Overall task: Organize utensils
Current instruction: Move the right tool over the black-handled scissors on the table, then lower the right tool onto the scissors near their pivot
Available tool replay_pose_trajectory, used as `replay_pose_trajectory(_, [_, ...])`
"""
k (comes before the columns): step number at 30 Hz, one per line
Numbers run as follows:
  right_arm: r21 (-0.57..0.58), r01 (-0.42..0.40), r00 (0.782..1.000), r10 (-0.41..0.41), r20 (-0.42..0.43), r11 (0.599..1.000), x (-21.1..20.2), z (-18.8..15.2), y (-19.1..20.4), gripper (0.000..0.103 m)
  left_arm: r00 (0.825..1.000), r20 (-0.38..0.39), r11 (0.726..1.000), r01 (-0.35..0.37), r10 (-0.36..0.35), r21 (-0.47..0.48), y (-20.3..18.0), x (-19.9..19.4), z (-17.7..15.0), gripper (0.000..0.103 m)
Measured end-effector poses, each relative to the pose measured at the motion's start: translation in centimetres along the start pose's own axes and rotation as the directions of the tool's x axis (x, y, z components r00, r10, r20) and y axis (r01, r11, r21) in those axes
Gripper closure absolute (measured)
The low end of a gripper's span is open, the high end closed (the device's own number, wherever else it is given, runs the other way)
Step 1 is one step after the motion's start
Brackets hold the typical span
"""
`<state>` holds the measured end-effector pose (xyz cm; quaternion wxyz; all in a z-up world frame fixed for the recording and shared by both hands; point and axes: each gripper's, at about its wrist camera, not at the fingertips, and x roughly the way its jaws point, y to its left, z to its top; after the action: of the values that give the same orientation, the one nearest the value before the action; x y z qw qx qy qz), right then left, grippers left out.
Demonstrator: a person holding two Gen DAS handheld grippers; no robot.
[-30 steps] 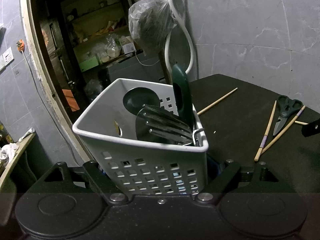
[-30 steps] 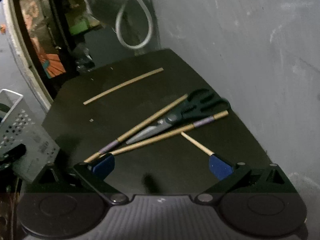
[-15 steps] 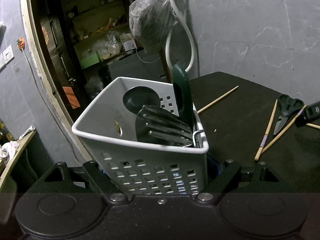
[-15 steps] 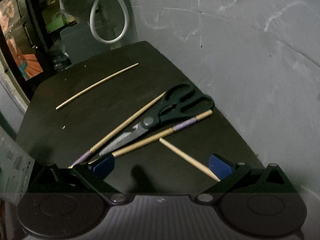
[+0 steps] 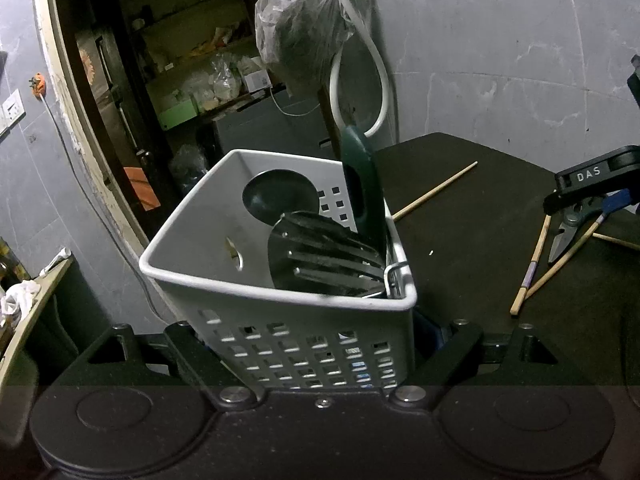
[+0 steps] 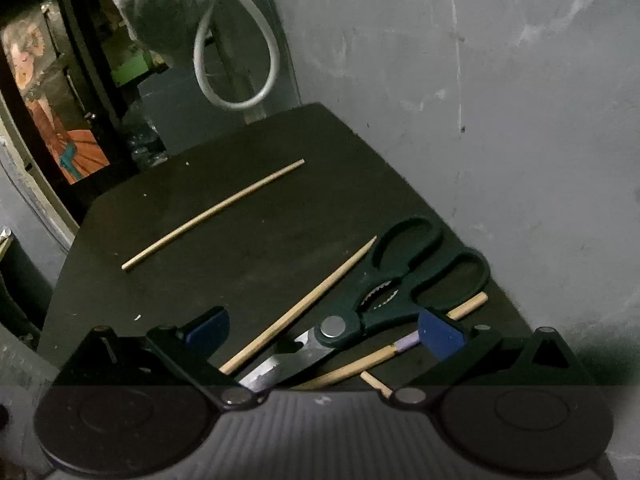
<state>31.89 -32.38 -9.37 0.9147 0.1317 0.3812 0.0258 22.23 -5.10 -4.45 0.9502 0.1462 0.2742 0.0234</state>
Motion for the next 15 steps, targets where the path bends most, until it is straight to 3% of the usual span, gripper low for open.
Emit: replay_pose_trajectory(15, [0.007, 0.002, 1.000, -0.002, 0.003, 1.000, 0.80, -0.30, -0.06, 0.002, 1.000, -0.004, 1.000, -0.007, 0.007, 0.000, 0.11, 0.03, 0.00, 0.014])
